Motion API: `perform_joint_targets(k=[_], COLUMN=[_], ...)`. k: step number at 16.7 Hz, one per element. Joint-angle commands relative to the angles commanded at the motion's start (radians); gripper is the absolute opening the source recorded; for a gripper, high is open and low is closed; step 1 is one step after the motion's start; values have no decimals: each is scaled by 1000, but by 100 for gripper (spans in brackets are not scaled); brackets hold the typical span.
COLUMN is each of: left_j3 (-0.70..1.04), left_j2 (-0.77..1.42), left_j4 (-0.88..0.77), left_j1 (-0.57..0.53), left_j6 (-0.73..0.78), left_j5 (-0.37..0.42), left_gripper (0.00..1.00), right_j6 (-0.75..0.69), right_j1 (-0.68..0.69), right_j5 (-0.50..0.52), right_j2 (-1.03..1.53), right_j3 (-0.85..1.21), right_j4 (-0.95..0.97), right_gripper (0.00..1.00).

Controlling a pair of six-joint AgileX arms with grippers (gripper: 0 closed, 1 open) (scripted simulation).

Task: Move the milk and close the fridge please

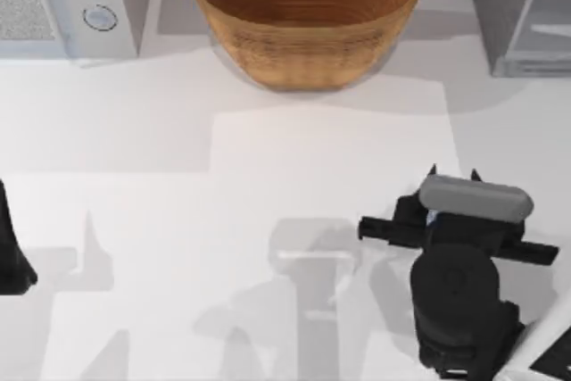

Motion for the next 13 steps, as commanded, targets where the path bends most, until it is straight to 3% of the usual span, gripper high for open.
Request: perform_joint_targets(k=[3,10,13], left_j3=[0,0,0], left_j2=[0,0,0], left_j4=[0,0,0], left_j1=[0,0,0], left_j6=[0,0,0], left_j5=[0,0,0], left_gripper=[100,100,100], right_j6=[-48,-169,-205], right_j1=[-151,-609,-771], right_j5=[-182,-758,-941], right_j2=[-76,-317,-404], right_j3=[-3,-18,-29], right_j4=[-24,-109,-146], right_gripper=[0,0,0])
